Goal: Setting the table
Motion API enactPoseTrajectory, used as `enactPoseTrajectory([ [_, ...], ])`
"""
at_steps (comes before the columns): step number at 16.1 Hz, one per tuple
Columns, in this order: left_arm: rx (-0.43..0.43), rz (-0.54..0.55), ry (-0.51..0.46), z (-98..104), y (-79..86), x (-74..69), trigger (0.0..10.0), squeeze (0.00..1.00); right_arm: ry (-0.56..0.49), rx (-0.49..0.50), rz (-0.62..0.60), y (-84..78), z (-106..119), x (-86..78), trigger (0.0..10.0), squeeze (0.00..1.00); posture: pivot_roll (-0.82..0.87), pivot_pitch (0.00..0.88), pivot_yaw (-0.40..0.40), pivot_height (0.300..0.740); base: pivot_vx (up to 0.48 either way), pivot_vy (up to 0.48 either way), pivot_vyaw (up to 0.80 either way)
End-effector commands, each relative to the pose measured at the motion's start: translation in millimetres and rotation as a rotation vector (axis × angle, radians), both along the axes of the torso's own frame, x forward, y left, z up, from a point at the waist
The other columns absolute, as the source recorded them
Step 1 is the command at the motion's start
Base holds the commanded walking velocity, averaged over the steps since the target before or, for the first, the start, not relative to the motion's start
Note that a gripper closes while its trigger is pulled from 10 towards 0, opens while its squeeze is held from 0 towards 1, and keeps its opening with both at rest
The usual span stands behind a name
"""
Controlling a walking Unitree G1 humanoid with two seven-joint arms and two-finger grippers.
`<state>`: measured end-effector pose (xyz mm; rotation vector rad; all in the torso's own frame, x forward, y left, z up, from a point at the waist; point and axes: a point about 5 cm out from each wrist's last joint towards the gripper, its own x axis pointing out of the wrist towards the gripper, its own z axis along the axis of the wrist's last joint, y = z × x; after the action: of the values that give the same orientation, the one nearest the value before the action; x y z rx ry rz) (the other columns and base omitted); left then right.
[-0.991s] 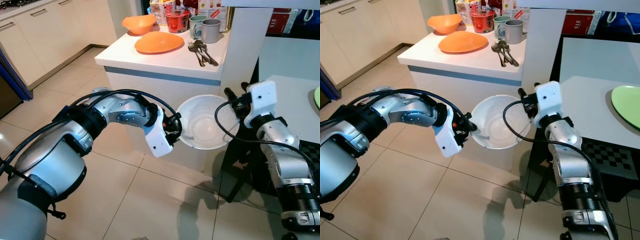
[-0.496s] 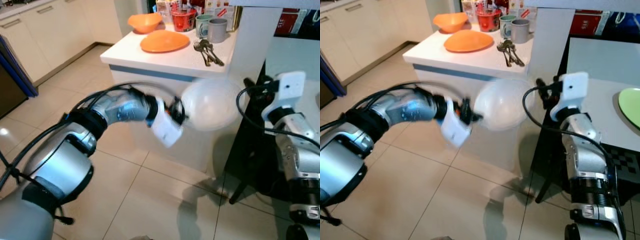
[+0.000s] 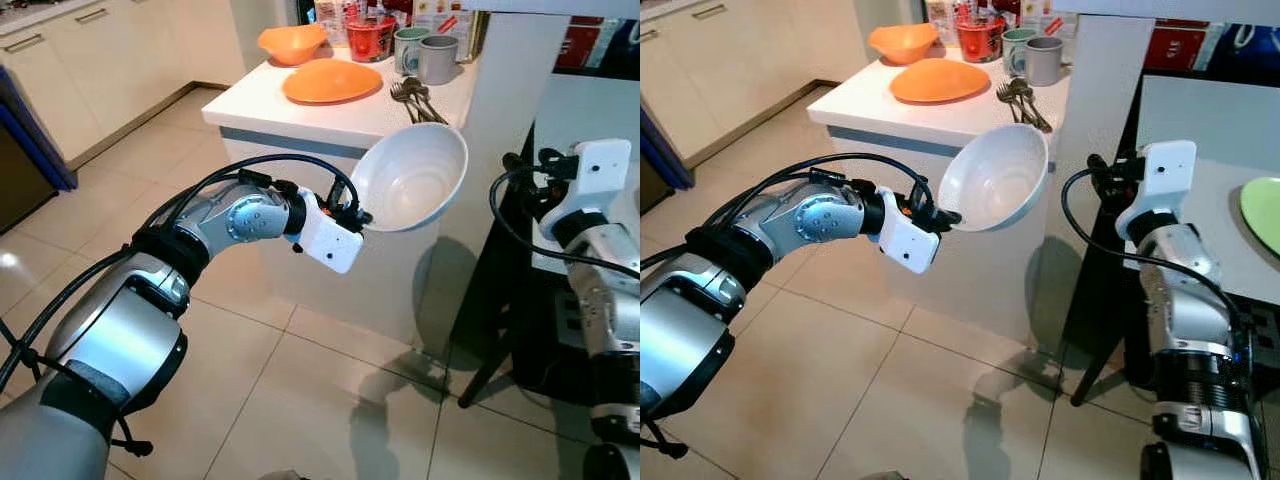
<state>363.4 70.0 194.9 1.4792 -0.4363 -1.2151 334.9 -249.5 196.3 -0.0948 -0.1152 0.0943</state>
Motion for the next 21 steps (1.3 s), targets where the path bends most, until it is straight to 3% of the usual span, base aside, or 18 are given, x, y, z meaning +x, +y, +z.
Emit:
enactPoseTrajectory([
  [1,-0.117,0.018,0.033,8.9,-2.9,0.5,0.0,0.0,-0.014,0.029,0.004,-0.1,7.0,2.2,10.0,0.0,-0.04,0.0,0.105,0.74,0.0,0.0,0.0],
  [3,-0.306,0.065,0.142,13.4,-11.1,1.5,0.0,0.0,-0.004,0.03,0.015,5.6,2.4,2.1,10.0,0.0,-0.05,0.0,0.107,0.74,0.0,0.0,0.0],
  [7,-0.556,0.155,0.258,17.7,-16.8,6.3,0.0,0.0,0.026,0.044,0.042,17.1,-10.1,0.4,10.0,0.0,-0.04,0.0,0.11,0.74,0.0,0.0,0.0],
  [8,-0.593,0.162,0.281,18.4,-17.8,6.3,0.0,0.0,0.03,0.046,0.046,18.6,-11.4,0.0,10.0,0.0,-0.04,0.0,0.109,0.74,0.0,0.0,0.0],
  [12,-0.605,0.141,0.334,18.8,-18.7,3.2,0.0,0.0,0.036,0.042,0.046,19.3,-12.4,0.4,10.0,0.0,-0.04,0.0,0.111,0.74,0.0,0.0,0.0],
  [15,-0.707,0.159,0.399,23.0,-21.5,3.9,0.0,0.0,0.039,0.051,0.042,19.2,-13.4,0.8,10.0,0.0,-0.04,0.0,0.111,0.74,0.0,0.0,0.0],
  [16,-0.912,0.213,0.526,30.3,-22.2,8.4,0.0,0.0,0.046,0.049,0.039,20.0,-16.3,0.9,10.0,0.0,-0.04,0.0,0.111,0.74,0.0,0.0,0.0],
  [19,-1.221,0.358,0.702,31.7,-18.4,18.6,0.0,0.0,0.061,0.044,0.045,24.3,-21.8,0.4,10.0,0.0,-0.04,0.0,0.105,0.74,0.0,0.0,0.0],
  [21,-1.244,0.403,0.713,26.0,-17.2,19.7,0.0,0.0,0.064,0.042,0.049,25.7,-22.9,0.9,10.0,0.0,-0.04,0.0,0.105,0.74,0.0,0.0,0.0],
])
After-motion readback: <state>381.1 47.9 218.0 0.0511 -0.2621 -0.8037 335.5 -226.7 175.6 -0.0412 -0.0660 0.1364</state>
